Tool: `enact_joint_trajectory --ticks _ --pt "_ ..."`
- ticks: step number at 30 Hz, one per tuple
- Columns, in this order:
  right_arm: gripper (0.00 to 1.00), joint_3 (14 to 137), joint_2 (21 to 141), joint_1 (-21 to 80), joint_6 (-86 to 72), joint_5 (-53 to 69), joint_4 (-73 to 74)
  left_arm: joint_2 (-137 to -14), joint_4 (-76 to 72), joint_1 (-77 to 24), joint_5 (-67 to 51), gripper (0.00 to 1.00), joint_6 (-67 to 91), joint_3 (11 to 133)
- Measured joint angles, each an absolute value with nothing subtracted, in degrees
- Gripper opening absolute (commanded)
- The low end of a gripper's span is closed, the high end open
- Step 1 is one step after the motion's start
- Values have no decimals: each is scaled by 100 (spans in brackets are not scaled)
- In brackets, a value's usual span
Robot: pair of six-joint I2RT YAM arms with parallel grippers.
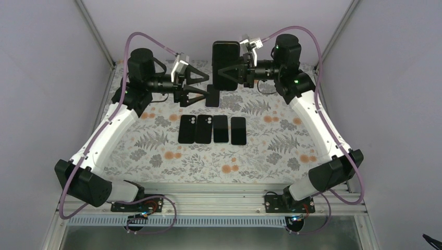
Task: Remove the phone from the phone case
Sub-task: Pick up the phone at the center of the board.
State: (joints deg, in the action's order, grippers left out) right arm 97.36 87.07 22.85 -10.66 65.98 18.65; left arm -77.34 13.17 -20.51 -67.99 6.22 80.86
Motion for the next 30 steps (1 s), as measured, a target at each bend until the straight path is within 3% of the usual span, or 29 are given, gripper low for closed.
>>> enact_joint_trajectory --ticks 4,12,19,27,30 --pt "4 9566 8665 2285 -1522 6812 1402 -7736 790 -2171 -6790 72 998 7946" --pt "4 9284 8619 2287 -2012 6987 867 -7752 137 -2410 -6785 58 1562 7787" --pt "4 9089 8576 2324 -2152 7030 698 -7924 -405 -2532 -6735 31 2038 7752" --pt "4 9004 8512 2324 -2171 7043 644 -7979 -733 -2589 -6729 30 2355 7623" --pt "4 8982 8512 2324 -2239 7041 556 -7983 -952 -2626 -6729 25 2532 7496"
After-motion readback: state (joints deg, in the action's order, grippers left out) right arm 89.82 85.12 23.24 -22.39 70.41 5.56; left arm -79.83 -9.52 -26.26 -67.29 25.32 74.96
